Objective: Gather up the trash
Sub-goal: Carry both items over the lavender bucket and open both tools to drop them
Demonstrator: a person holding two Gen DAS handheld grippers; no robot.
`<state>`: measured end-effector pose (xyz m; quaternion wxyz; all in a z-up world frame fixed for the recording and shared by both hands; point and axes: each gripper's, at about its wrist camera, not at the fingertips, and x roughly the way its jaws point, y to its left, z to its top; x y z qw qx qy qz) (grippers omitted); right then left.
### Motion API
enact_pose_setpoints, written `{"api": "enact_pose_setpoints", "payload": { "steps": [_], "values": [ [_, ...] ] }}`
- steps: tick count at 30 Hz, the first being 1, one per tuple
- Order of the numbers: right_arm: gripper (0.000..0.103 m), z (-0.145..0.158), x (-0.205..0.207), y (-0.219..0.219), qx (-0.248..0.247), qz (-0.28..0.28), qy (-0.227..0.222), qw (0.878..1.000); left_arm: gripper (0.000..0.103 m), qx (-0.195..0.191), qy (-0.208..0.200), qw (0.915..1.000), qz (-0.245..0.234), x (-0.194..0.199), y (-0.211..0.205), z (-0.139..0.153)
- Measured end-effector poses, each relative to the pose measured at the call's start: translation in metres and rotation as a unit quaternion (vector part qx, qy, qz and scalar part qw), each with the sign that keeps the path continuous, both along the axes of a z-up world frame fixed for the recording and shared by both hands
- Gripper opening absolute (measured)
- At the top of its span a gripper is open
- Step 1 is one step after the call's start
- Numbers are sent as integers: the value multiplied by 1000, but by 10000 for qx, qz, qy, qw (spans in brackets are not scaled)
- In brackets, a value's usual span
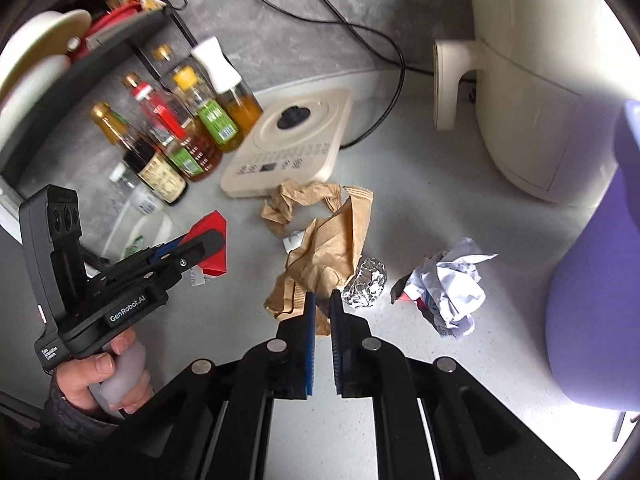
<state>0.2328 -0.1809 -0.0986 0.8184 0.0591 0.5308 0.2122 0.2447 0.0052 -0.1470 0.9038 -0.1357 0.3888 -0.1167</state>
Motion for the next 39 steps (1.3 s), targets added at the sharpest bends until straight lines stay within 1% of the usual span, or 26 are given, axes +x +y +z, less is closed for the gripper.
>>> {"api": "enact_pose_setpoints", "payload": {
  "steps": [4, 7, 9, 13, 16, 22, 25, 29, 32, 39],
  "values": [
    [8, 5, -9, -3, 125, 140, -7, 9998, 27, -40, -113, 9999, 29, -14, -5, 8],
    [8, 2, -17, -7, 159, 247, 51, 9996, 27, -66, -112, 9998, 145, -24, -7, 7],
    [8, 5, -22, -12, 153, 336, 8, 9993, 27, -63, -114, 9996, 248, -30, -9, 7],
    [8, 24, -24, -26, 123, 468, -249, 9985, 27, -104, -120, 9986, 495, -35, -14, 12],
    [8, 46, -22, -42, 213, 503, -550, 9970, 27, -73, -243, 9978, 616, -36, -25, 24],
    [8, 85, -18, -80, 325, 539, -1119, 9917, 27, 94, -586, 9960, 667, -35, -63, 58],
    [8, 105, -15, -103, 370, 416, -1424, 9882, 27, 74, -648, 9957, 655, -33, -82, 70],
    [8, 129, -13, -142, 554, 184, -1746, 9829, 27, 242, -807, 9953, 486, -31, -119, 89],
    [8, 141, -13, -169, 611, 103, -1910, 9796, 27, 341, -962, 9939, 410, -32, -148, 104],
    [8, 150, -19, -236, 801, -85, -2086, 9747, 28, 433, -1102, 9923, 373, -34, -203, 121]
  ]
}}
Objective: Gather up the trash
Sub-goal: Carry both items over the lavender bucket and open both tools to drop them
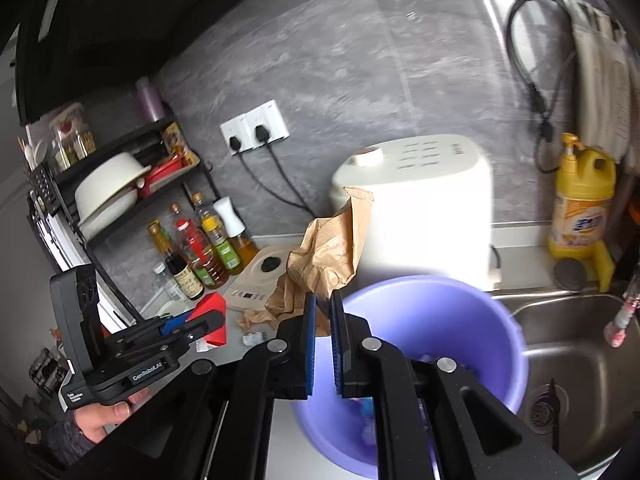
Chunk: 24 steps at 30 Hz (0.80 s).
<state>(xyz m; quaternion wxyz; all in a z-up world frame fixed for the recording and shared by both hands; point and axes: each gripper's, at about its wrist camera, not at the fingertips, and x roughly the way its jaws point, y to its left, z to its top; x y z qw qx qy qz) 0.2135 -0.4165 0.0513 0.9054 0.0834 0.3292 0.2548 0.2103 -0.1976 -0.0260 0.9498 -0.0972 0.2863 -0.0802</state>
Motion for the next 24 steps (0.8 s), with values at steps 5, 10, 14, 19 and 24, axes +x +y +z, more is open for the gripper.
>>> {"api": "enact_pose_setpoints", "payload": {
  "steps": [5, 10, 14, 19, 24],
  "values": [
    [39, -26, 4, -29, -318, 123, 459, 9984, 27, 39, -39, 10000, -48, 0, -36, 6],
    [54, -34, -10, -74, -134, -152, 477, 9987, 28, 107, -118, 9995, -261, 2, -71, 12],
    [59, -30, -21, -109, -79, -372, 363, 9986, 28, 144, -145, 9989, -423, 9, -98, 14],
    [60, -32, -34, -139, -39, -682, 373, 9970, 28, 153, -230, 9973, -681, 16, -126, 18],
    [60, -31, -50, -163, -48, -1057, 355, 9938, 29, 163, -228, 9953, -927, 25, -142, 19]
  ]
}}
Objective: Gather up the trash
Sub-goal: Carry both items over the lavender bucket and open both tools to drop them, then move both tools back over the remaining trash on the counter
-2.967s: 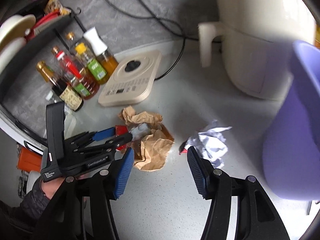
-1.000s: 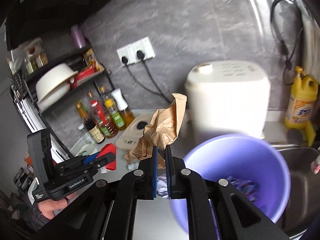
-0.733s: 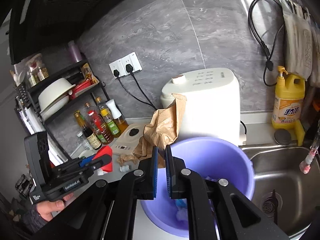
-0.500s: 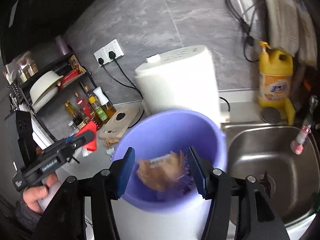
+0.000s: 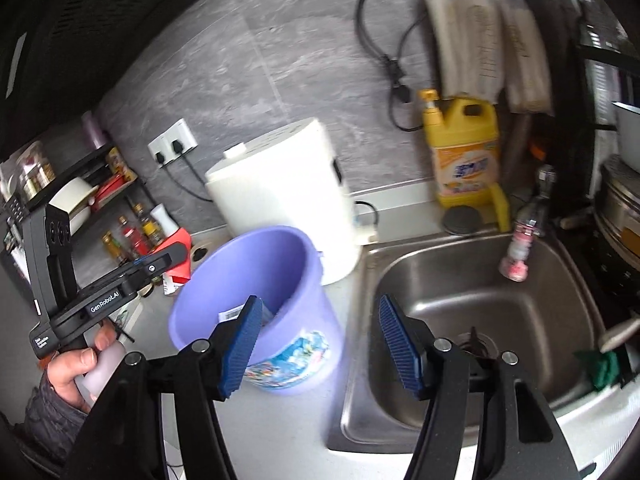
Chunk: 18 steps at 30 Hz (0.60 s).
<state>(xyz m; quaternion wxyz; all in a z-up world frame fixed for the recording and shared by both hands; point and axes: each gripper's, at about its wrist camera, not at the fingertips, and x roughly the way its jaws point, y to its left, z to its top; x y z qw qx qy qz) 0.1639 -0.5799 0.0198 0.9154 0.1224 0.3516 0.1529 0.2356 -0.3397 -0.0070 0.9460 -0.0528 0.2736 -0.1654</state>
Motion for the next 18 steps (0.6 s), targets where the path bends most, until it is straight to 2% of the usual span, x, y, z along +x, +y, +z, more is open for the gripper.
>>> {"api": "enact_pose_setpoints", "payload": {
  "steps": [3, 4, 5, 10, 13, 18],
  "values": [
    [64, 2, -5, -8, 19, -213, -44, 9998, 42, -111, 5, 9997, -196, 3, -4, 2],
    [65, 2, -7, -10, 55, -306, -40, 9995, 60, -142, -9, 9996, -258, 3, -4, 3],
    [66, 2, -7, -10, 83, -355, -35, 9993, 73, -162, -78, 9995, -277, 2, -3, 5],
    [70, 1, -8, 3, 135, -461, -47, 9988, 76, -28, -22, 9995, -328, 4, 11, 9],
    [73, 2, -7, 19, 156, -441, -65, 9989, 84, 17, -22, 9998, -184, 3, 35, 12],
    [82, 4, -5, 54, 204, -379, -77, 9990, 89, 69, -42, 9999, 96, -2, 79, 16]
  ]
}}
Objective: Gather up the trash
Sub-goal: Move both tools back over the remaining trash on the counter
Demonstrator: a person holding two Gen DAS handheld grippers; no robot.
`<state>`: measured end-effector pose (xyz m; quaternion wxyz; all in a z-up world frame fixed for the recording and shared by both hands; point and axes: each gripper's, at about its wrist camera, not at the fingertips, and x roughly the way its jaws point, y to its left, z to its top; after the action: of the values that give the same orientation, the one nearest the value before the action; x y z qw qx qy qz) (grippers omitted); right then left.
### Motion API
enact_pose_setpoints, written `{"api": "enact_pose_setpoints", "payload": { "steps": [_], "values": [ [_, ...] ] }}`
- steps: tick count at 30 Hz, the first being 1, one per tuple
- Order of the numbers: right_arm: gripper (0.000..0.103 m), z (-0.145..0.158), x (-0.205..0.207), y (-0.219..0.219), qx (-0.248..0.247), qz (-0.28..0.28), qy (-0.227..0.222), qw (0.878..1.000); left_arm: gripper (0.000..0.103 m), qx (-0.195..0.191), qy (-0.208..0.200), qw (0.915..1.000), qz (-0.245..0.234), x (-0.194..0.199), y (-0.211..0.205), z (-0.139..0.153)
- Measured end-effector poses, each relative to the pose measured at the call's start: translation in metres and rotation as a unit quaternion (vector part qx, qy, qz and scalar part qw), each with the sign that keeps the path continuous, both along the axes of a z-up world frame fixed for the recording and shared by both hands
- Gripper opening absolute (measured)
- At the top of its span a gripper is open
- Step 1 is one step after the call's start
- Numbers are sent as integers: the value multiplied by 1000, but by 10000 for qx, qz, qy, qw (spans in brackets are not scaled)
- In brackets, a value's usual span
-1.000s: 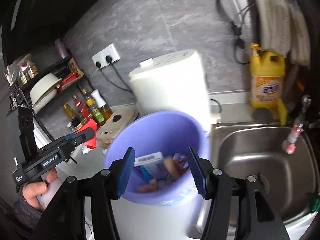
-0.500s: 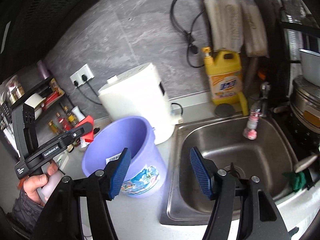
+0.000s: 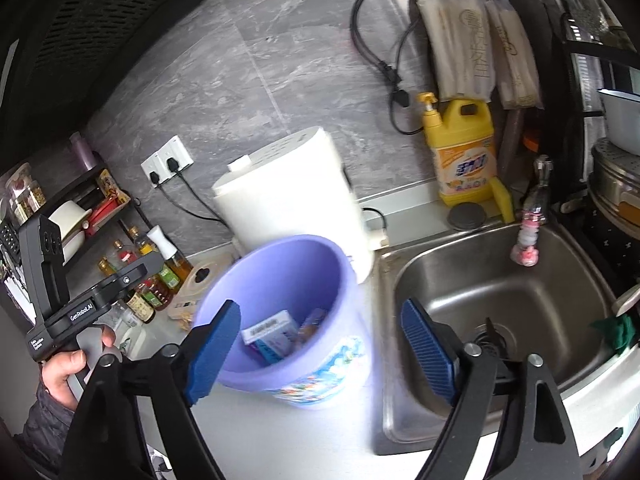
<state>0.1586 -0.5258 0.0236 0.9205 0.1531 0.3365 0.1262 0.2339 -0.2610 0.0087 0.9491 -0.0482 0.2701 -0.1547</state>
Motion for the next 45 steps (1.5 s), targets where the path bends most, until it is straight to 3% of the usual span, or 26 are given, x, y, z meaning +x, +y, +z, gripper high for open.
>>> {"api": "enact_pose_setpoints", "payload": {
  "steps": [15, 25, 30, 40, 45],
  "values": [
    [88, -2, -3, 123, -217, 448, -19, 9988, 91, -127, 197, 9968, 767, -20, 142, -18],
    [87, -21, -11, 209, -370, 619, 146, 9973, 91, -220, 434, 9964, 695, -28, 210, -48],
    [85, -36, -10, 248, -466, 623, 311, 9965, 91, -479, 619, 9953, 563, -23, 241, -65],
    [81, -72, 9, 293, -770, 515, 801, 9925, 62, -431, 1100, 9930, -13, -1, 254, -107],
    [81, -82, 24, 301, -936, 387, 916, 9906, 61, -347, 1254, 9915, -77, 22, 257, -126]
  ]
}}
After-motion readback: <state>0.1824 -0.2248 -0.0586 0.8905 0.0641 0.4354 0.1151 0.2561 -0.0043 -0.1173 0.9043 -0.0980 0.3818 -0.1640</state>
